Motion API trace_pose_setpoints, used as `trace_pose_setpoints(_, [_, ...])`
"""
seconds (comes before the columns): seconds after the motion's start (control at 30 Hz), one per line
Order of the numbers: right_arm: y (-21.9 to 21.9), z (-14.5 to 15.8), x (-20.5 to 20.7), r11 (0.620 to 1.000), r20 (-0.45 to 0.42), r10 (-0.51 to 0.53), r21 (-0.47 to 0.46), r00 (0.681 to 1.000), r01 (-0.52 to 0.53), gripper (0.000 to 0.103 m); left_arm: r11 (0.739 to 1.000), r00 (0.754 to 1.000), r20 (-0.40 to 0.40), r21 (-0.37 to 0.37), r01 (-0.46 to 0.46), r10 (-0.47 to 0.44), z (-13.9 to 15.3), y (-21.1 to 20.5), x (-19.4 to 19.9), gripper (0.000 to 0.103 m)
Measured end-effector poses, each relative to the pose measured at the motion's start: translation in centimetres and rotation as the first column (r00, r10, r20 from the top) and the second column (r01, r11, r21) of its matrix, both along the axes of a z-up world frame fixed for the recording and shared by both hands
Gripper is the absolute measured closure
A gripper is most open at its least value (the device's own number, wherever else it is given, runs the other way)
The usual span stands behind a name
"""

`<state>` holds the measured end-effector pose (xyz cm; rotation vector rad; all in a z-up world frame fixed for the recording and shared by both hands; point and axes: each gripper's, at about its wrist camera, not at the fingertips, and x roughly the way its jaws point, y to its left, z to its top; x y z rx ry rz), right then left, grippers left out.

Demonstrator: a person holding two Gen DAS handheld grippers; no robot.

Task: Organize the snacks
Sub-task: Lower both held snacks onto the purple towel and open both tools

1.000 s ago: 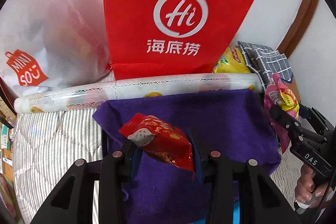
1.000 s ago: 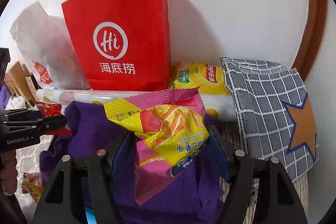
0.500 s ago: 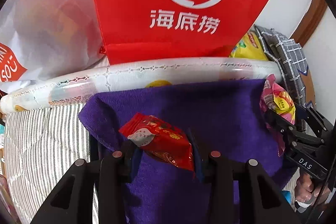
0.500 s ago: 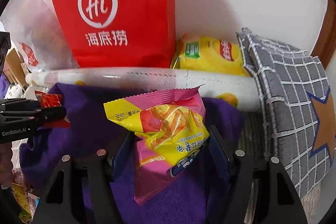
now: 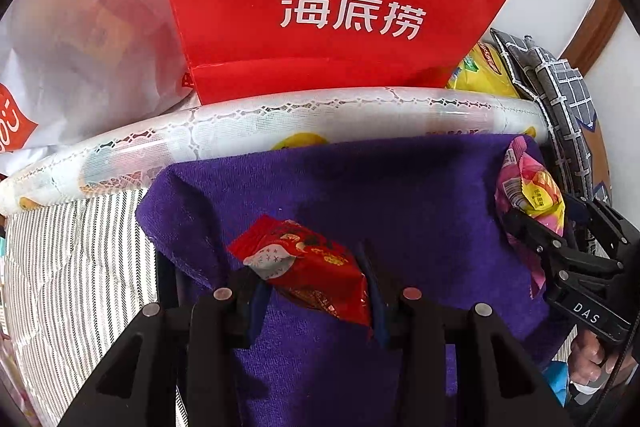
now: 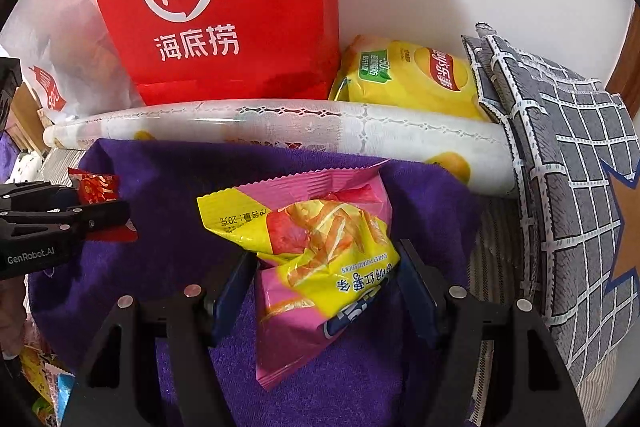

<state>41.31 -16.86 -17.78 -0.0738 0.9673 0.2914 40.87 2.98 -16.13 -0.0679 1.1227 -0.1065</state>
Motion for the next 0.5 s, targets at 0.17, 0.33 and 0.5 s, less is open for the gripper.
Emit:
trace_pose_setpoints(0.17, [0.0, 0.0, 0.3, 1.0, -0.014, 0.005, 0.004, 1.0, -0.005, 0.032, 1.0, 1.0, -0.012, 0.007, 0.0, 0.0, -0.3, 0.2, -0.1, 0.063])
trace_pose_setpoints(0.33, [0.1, 0.1, -0.3, 1.0, -0.019, 0.019, 0.002, 1.0, -0.019, 0.024, 1.0, 1.0, -0.029, 0.02, 0.001, -0.001, -0.8, 0.1, -0.2, 0.061])
trace_pose_setpoints(0.5, [0.0, 0.9, -1.1, 1.0, -0.017, 0.014, 0.02, 1.0, -0.014, 0.016, 0.999, 1.0, -0.017, 0.042, 0.006, -0.005, -0.3, -0.1, -0.4, 0.028])
